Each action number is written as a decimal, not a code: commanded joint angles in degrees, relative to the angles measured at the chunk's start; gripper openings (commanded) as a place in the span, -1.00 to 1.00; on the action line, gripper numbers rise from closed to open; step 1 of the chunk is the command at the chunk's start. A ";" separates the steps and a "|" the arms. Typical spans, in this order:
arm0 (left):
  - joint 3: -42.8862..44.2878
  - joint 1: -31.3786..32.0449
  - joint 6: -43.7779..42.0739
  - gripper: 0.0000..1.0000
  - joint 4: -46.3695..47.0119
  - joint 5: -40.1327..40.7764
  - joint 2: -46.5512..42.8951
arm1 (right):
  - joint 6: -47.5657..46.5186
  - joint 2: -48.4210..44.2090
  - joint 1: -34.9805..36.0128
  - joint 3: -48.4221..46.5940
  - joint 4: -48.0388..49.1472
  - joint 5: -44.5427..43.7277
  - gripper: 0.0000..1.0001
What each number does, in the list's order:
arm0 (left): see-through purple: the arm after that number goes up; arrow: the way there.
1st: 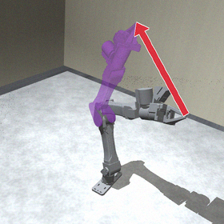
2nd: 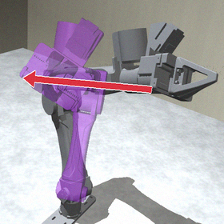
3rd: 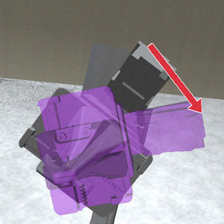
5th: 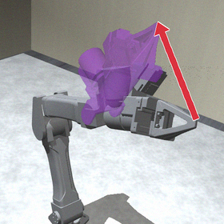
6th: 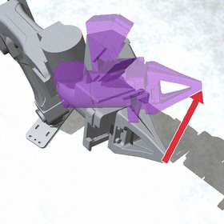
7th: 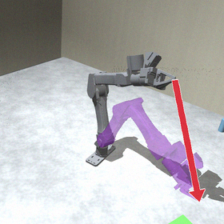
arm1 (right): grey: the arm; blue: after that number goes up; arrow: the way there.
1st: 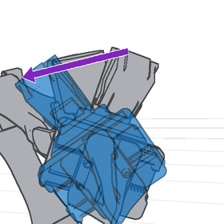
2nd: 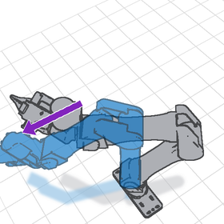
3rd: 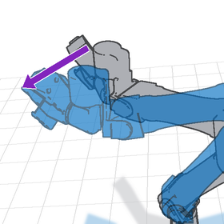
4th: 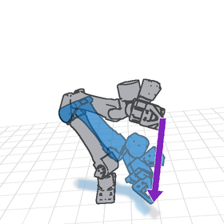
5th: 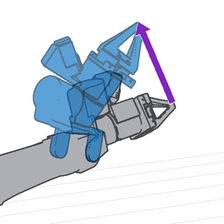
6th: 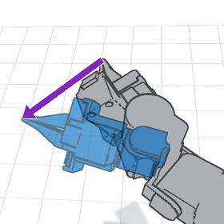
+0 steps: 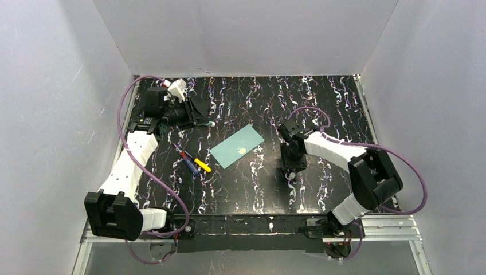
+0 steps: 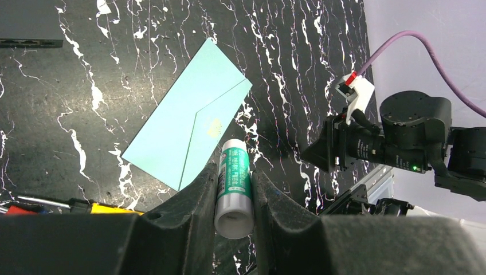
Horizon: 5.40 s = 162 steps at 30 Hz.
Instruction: Place the letter into the envelope and seal it
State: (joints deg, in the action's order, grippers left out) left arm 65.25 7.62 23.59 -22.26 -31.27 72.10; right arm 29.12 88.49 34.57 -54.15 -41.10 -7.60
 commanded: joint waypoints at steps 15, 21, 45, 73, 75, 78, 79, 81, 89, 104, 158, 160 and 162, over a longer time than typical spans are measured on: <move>0.74 -0.23 -1.00 -1.00 -0.60 -1.49 0.00 | 1.85 1.51 0.15 2.03 1.36 -0.87 -0.09; 1.48 -0.23 -2.12 -1.00 -1.61 -1.24 0.00 | 1.54 2.57 0.15 2.10 1.50 -0.39 -0.41; 0.08 -0.23 2.12 -1.00 3.65 -11.06 0.13 | -0.70 -4.04 0.15 -3.81 5.68 6.59 -0.76; 20.17 0.21 34.64 -1.00 28.77 -27.89 12.92 | 33.95 -4.24 -4.68 -21.53 67.85 36.69 -0.69; 20.42 0.23 34.53 -1.00 28.77 -27.88 13.28 | 34.48 -3.84 -4.68 -21.83 68.97 36.64 -0.68; 20.13 0.25 34.56 -1.00 28.77 -27.88 13.48 | 34.63 -3.13 -4.74 -22.35 69.72 37.29 -0.67; 19.95 0.28 34.63 -1.00 28.77 -27.96 13.44 | 34.69 -2.88 -4.67 -22.63 69.77 37.52 -0.67; 19.65 0.29 34.68 -1.00 28.77 -27.91 13.29 | 34.48 -2.38 -4.71 -23.01 69.17 37.96 -0.67; 18.11 0.37 34.52 -1.00 28.79 -27.71 12.03 | 32.43 -0.79 -4.66 -24.69 66.18 39.66 -0.67; 17.14 1.08 35.27 -1.00 29.20 -28.38 11.80 | 29.06 0.54 -4.34 -26.49 63.26 41.44 -0.66; 15.85 1.35 33.15 -1.00 29.50 -23.50 11.67 | 24.03 -2.22 -4.33 -25.52 59.69 38.18 -0.67; 15.75 1.35 33.24 -1.00 29.47 -23.36 11.70 | 24.11 -2.27 -4.33 -25.40 59.73 38.19 -0.67; 15.50 1.30 33.33 -1.00 29.51 -22.91 11.47 | 24.08 -2.27 -4.33 -25.12 59.80 38.16 -0.67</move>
State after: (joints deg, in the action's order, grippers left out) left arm 81.45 9.08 57.45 6.44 -54.54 86.46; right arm 53.78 88.97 30.02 -78.98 16.40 30.41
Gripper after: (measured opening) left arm 0.221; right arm 0.306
